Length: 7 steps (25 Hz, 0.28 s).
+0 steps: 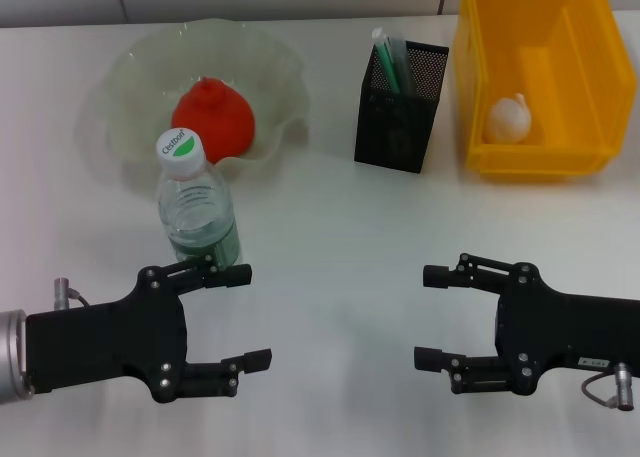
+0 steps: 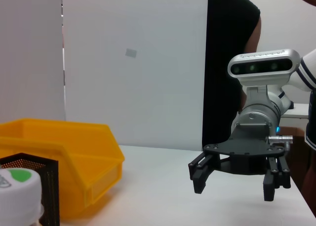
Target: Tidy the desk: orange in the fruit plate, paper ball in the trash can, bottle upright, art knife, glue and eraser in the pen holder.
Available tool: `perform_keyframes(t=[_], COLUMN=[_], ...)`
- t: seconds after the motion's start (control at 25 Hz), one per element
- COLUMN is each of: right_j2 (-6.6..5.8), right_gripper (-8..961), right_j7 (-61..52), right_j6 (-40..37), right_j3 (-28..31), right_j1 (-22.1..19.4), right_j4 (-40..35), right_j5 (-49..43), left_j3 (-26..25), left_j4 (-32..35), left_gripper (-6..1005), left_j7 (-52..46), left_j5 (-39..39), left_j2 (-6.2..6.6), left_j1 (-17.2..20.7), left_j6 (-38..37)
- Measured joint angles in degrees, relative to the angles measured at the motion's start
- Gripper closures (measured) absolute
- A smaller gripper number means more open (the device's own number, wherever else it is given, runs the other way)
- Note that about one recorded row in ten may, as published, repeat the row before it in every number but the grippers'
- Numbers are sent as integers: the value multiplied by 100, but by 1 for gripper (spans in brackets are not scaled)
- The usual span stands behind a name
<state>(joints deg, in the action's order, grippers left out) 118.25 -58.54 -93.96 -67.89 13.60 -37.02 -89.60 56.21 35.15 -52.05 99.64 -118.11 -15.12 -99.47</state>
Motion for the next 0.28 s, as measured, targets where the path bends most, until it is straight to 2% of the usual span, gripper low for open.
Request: perform_keyframes(t=[0.28], right_j2=[5], right_gripper=[114], right_j7=[6], right_j6=[34], right_j3=[5], right_j1=[40], right_j4=[57], right_j5=[-9], left_j3=[0], left_j4=[-5], left_gripper=[156], left_j7=[2], left_j5=[3], left_j2=[-11], left_j1=[17], left_j6=[18])
